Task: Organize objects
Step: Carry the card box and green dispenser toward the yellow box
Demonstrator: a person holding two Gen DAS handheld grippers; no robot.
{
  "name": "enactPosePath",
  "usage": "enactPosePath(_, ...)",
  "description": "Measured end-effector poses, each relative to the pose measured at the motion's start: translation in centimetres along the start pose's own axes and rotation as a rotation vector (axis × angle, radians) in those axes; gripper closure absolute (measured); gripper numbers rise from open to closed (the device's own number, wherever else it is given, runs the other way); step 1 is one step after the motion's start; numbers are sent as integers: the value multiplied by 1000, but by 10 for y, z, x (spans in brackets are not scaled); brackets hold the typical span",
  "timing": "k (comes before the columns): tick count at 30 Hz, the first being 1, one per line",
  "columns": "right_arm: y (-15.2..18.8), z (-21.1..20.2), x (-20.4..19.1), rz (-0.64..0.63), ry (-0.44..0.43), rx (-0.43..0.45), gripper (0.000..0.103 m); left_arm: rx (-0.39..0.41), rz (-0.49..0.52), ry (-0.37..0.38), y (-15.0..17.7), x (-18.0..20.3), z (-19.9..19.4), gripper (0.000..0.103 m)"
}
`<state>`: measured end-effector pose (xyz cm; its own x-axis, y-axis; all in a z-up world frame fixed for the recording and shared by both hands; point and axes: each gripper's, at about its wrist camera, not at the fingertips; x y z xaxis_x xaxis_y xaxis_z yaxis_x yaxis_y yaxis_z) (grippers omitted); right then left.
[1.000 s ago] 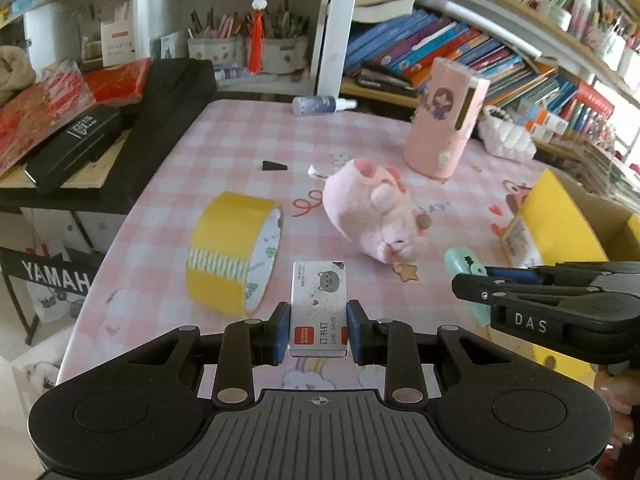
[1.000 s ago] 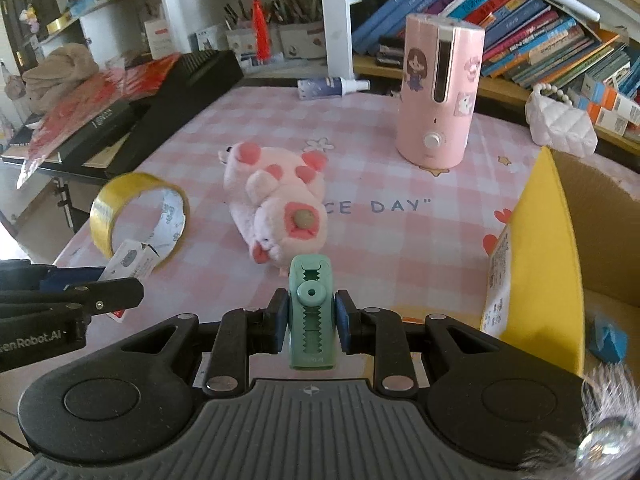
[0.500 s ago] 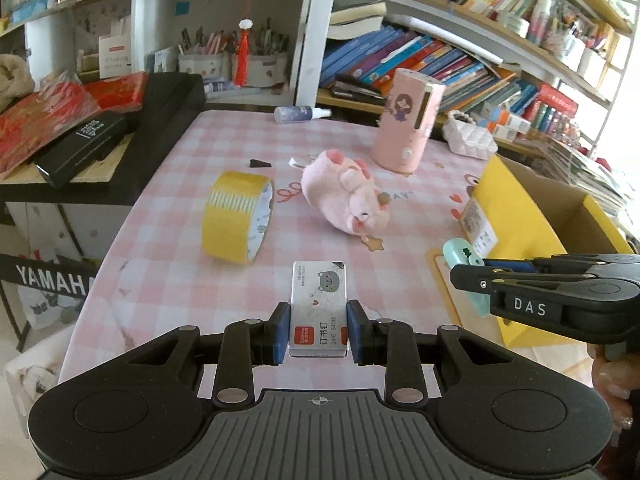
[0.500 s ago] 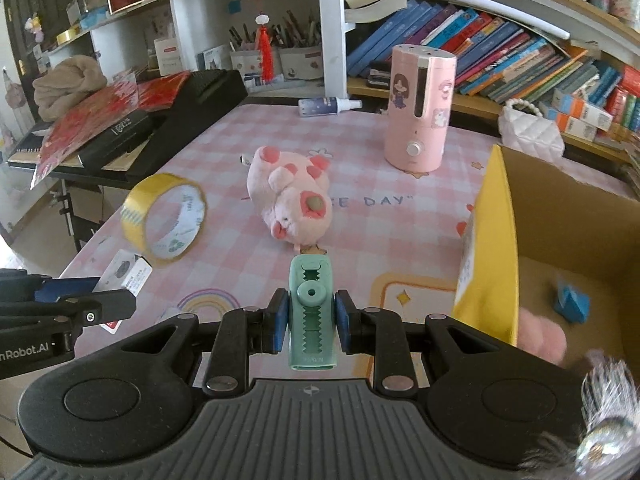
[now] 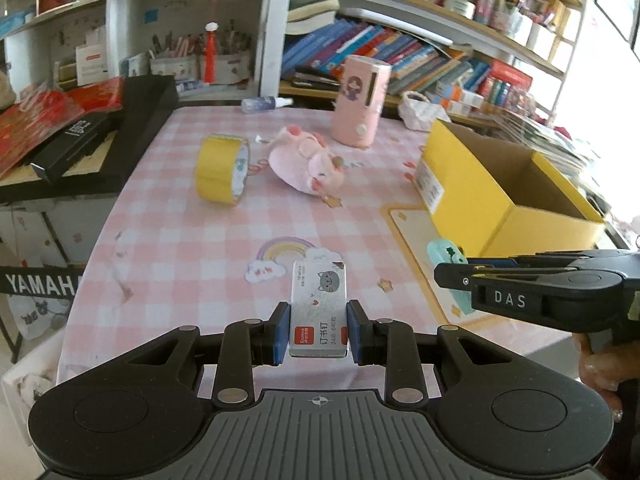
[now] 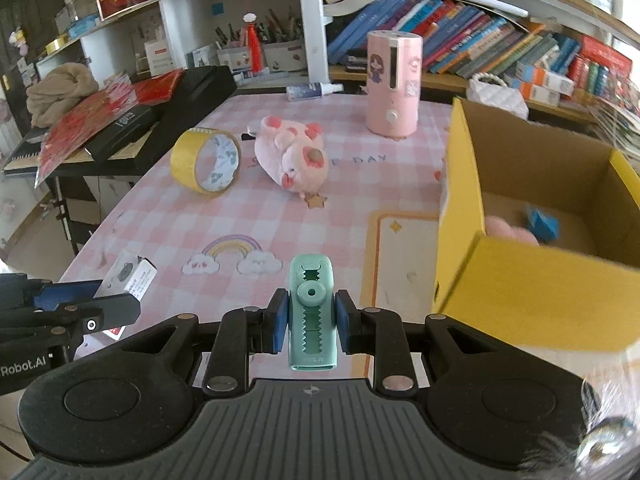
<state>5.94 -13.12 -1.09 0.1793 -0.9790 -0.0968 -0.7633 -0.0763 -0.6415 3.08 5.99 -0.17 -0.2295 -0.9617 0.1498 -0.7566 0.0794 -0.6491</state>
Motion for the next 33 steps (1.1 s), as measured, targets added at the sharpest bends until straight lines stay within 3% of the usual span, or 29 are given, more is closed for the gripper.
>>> enactPosePath(16,53,-34,-5,97,36,-10,80,-28,94,54,38,17,-26,75)
enactPosePath(33,103,-75,34,268,179,-16,80,-71,252,212,50,70,-18,75)
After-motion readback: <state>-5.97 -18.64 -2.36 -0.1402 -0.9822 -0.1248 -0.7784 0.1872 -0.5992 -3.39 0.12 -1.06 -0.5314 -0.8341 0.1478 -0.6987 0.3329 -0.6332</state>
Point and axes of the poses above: each gripper's, at about its wrist camera, not at the fingertips, and z roughly the way its jaws point, x to its right, y to its underside, and after that the axes turned 5 degrees about -x, right-handed
